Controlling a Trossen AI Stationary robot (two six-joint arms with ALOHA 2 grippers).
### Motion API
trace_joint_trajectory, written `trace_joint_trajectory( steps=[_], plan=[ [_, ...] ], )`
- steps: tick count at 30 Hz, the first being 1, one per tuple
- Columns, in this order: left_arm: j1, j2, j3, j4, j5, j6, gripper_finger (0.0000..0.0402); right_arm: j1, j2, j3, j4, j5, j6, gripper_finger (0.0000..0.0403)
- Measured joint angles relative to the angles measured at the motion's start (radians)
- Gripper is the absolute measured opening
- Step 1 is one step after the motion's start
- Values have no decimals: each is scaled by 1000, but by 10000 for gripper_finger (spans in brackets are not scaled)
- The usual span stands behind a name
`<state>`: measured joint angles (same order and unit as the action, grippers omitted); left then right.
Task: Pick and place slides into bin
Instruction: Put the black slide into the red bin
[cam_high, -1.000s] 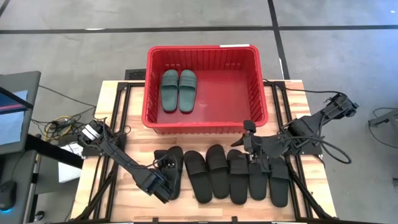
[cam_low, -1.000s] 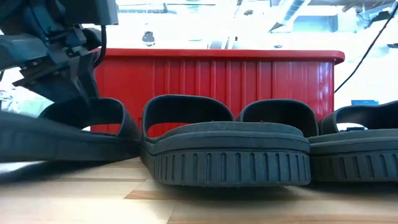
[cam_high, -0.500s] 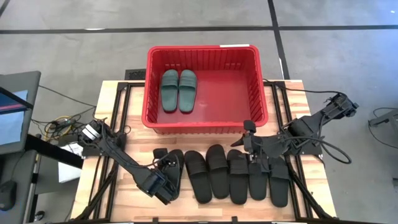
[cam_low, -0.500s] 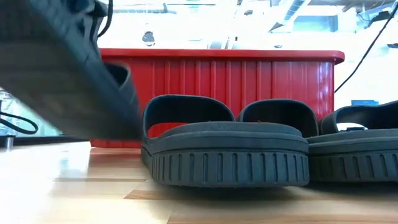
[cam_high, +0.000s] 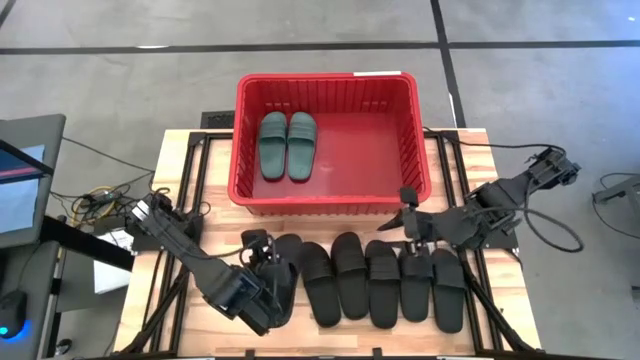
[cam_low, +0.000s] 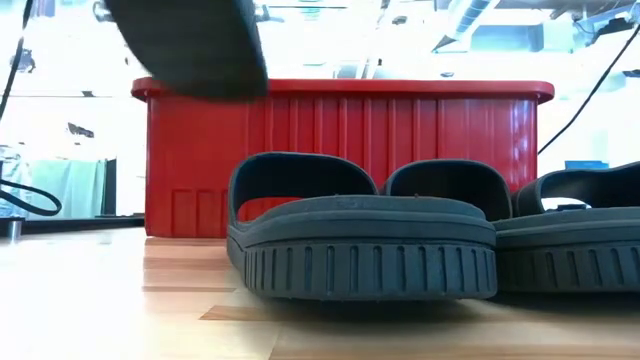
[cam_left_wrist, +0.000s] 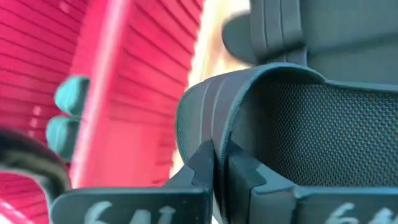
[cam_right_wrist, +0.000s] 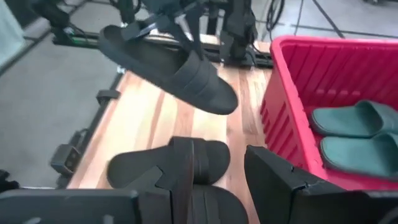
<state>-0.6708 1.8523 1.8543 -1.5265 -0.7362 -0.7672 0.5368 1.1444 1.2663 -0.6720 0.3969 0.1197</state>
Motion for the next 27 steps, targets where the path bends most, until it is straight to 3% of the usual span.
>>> trace_joint_trajectory(
  steps=[6, 14, 21, 27],
  plan=[
    [23, 0, 199, -43, -165, 28, 1, 23, -70, 0, 9, -6, -51, 132],
    [145, 0, 356, -45, -326, 219, 1, 46, -147, 0, 14, -6, -103, 132],
    [343, -3, 369, -45, -319, 561, 3, 46, -184, 0, 14, -4, -124, 132],
    [588, -10, 369, -45, -233, 821, 2, 23, -212, 0, 0, -3, -132, 132]
  ],
)
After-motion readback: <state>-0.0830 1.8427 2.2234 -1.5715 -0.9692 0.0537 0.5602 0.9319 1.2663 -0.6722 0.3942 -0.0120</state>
